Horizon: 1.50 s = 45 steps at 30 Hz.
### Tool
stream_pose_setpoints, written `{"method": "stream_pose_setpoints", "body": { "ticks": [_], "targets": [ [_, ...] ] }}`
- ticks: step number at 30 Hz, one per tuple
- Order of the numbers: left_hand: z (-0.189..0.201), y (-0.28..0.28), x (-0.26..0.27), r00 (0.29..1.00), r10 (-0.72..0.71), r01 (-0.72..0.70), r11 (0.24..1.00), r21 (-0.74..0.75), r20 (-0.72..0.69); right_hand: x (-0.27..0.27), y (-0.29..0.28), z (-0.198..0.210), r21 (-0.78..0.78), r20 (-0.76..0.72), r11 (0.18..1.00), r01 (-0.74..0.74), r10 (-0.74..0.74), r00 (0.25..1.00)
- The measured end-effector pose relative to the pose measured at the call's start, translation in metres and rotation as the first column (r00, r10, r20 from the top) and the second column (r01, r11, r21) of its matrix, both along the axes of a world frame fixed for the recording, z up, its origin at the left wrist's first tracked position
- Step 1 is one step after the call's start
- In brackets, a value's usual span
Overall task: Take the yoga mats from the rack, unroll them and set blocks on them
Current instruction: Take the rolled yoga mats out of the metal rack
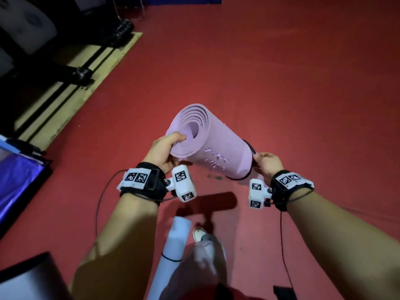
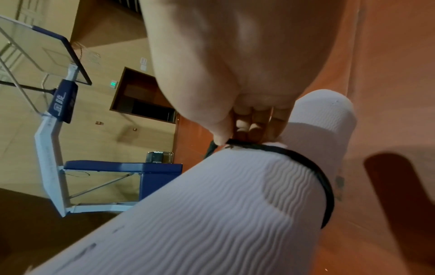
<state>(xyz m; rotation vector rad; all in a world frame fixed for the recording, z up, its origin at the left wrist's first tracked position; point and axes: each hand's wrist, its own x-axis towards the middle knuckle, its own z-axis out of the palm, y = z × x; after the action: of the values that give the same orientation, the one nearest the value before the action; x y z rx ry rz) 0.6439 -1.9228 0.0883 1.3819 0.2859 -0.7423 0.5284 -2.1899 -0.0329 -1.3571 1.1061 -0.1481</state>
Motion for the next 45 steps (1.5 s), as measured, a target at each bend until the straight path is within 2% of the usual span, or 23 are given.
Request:
{"method": "stream_pose_setpoints", "body": {
  "ticks": [2, 5, 7, 11, 14, 18, 20, 23, 26, 28, 31, 34, 38, 41, 45],
  "targets": [
    [-0.014, -0.005, 0.031, 0.999, -0.013, 0.014, 0.999, 0.028, -0.045, 0.036, -0.010, -0.010, 0.014, -0.022, 1.000, -0.001, 0.002, 1.000],
    [-0.022, -0.012, 0.073, 0.998, -0.017, 0.018, 1.000, 0.012, -0.062, 0.088, -0.021, 0.000, 0.060, -0.022, 0.998, -0.025, 0.026, 0.999],
    [-0.021, -0.021, 0.102, 0.999, -0.005, 0.005, 1.000, 0.011, -0.040, 0.128, -0.031, 0.014, 0.064, -0.015, 0.995, -0.074, 0.075, 0.997],
    [-0.021, -0.030, 0.145, 0.996, 0.082, -0.086, 0.992, 0.097, 0.043, 0.202, -0.030, 0.029, 0.069, 0.023, 0.979, -0.194, 0.193, 0.981],
    [-0.025, -0.028, 0.168, 0.989, 0.130, -0.139, 0.979, 0.152, 0.069, 0.248, -0.028, 0.024, 0.067, 0.015, 0.959, -0.275, 0.275, 0.961],
    [-0.036, -0.019, 0.196, 0.973, 0.213, -0.226, 0.953, 0.203, 0.084, 0.306, -0.025, 0.015, 0.105, 0.010, 0.885, -0.455, 0.456, 0.890],
    [-0.048, -0.021, 0.211, 0.945, 0.318, -0.327, 0.920, 0.218, 0.076, 0.343, -0.026, 0.003, 0.087, -0.003, 0.840, -0.536, 0.538, 0.843],
    [-0.074, -0.029, 0.224, 0.895, 0.445, -0.437, 0.866, 0.243, 0.022, 0.391, -0.029, -0.023, 0.047, -0.050, 0.741, -0.670, 0.672, 0.739],
    [-0.113, -0.045, 0.226, 0.824, 0.565, -0.547, 0.811, 0.210, -0.035, 0.435, -0.026, -0.052, 0.066, -0.136, 0.595, -0.801, 0.801, 0.584],
    [-0.145, -0.060, 0.221, 0.754, 0.652, -0.625, 0.749, 0.219, -0.077, 0.454, -0.028, -0.075, 0.043, -0.185, 0.549, -0.834, 0.825, 0.534],
    [-0.213, -0.086, 0.214, 0.621, 0.772, -0.730, 0.633, 0.256, -0.136, 0.475, -0.026, -0.120, 0.031, -0.258, 0.449, -0.893, 0.867, 0.427],
    [-0.262, -0.107, 0.209, 0.561, 0.806, -0.764, 0.591, 0.257, -0.186, 0.485, -0.026, -0.162, 0.013, -0.260, 0.436, -0.900, 0.870, 0.418],
    [-0.328, -0.122, 0.208, 0.536, 0.817, -0.778, 0.576, 0.251, -0.212, 0.492, -0.030, -0.224, -0.068, -0.285, 0.340, -0.938, 0.894, 0.345],
    [-0.390, -0.131, 0.206, 0.518, 0.820, -0.787, 0.568, 0.242, -0.242, 0.499, -0.036, -0.290, -0.158, -0.337, 0.283, -0.946, 0.885, 0.321],
    [-0.460, -0.142, 0.199, 0.487, 0.818, -0.798, 0.559, 0.224, -0.306, 0.498, -0.044, -0.357, -0.166, -0.421, 0.245, -0.955, 0.858, 0.293]
  ]
}}
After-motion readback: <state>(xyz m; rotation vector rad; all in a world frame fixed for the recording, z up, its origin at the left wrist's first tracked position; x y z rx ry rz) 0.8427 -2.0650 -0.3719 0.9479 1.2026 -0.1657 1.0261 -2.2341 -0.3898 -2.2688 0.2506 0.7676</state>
